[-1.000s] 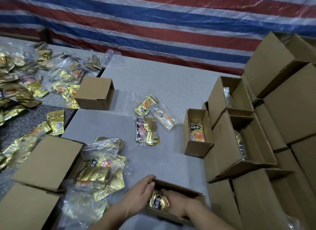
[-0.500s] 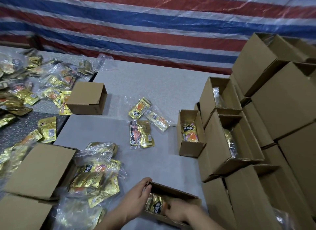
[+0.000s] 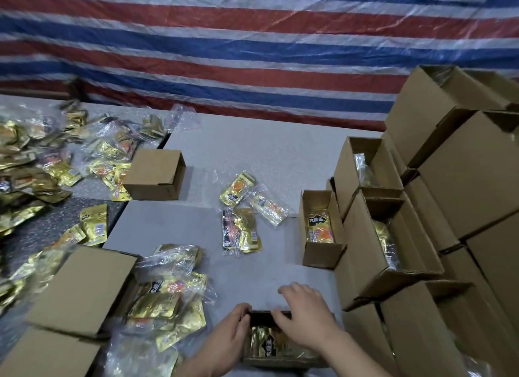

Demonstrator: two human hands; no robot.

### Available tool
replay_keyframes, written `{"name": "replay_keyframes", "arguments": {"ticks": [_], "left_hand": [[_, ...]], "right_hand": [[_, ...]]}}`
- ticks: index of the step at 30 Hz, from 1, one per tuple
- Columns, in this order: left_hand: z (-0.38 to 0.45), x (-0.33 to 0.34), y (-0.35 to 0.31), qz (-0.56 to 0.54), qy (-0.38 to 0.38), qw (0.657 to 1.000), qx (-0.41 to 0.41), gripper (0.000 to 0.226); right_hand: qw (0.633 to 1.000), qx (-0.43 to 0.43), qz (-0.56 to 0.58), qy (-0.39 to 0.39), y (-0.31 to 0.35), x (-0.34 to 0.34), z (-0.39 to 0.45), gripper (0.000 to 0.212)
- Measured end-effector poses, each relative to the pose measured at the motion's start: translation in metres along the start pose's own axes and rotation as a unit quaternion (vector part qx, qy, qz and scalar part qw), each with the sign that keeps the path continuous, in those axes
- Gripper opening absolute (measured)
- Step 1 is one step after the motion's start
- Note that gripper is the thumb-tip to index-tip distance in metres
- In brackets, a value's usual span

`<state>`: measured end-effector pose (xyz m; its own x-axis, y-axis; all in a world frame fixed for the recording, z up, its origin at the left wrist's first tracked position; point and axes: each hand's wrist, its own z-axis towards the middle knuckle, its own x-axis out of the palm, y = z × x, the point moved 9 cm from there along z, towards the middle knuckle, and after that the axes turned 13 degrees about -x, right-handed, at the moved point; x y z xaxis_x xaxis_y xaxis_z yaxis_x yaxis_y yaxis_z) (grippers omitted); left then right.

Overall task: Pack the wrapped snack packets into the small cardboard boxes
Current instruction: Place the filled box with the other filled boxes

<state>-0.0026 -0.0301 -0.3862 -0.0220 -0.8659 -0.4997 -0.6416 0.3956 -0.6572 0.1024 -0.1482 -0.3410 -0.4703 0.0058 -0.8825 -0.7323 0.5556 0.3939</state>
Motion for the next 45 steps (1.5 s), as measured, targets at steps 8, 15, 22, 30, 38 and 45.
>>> {"name": "replay_keyframes", "arguments": {"ticks": [8, 15, 22, 30, 38, 45], "left_hand": [[0.055, -0.029, 0.001, -0.080, -0.084, 0.990, -0.078, 0.040], [0.181, -0.097, -0.032, -0.003, -0.178, 0.959, -0.220, 0.076], [0.234, -0.095, -0.020, -0.010, -0.201, 0.928, -0.313, 0.108], [0.235, -0.087, -0.012, -0.108, -0.181, 0.933, -0.292, 0.062], [0.130, -0.105, -0.087, -0.167, -0.198, 0.962, -0.083, 0.040], [0.000, -0.104, -0.209, -0.144, -0.174, 0.959, 0.170, 0.053]], "right_hand": [[0.997, 0.050, 0.036, 0.048, -0.017, 0.016, 0.003, 0.052], [0.984, 0.112, 0.138, -0.010, -0.048, -0.009, 0.012, 0.046], [0.972, 0.165, 0.165, -0.022, -0.065, -0.011, 0.014, 0.039], [0.964, 0.213, 0.160, -0.028, -0.068, -0.018, 0.018, 0.039], [0.845, 0.223, 0.454, -0.173, -0.047, -0.055, 0.062, 0.046], [0.641, 0.099, 0.703, -0.292, -0.010, -0.127, 0.078, 0.056]]}}
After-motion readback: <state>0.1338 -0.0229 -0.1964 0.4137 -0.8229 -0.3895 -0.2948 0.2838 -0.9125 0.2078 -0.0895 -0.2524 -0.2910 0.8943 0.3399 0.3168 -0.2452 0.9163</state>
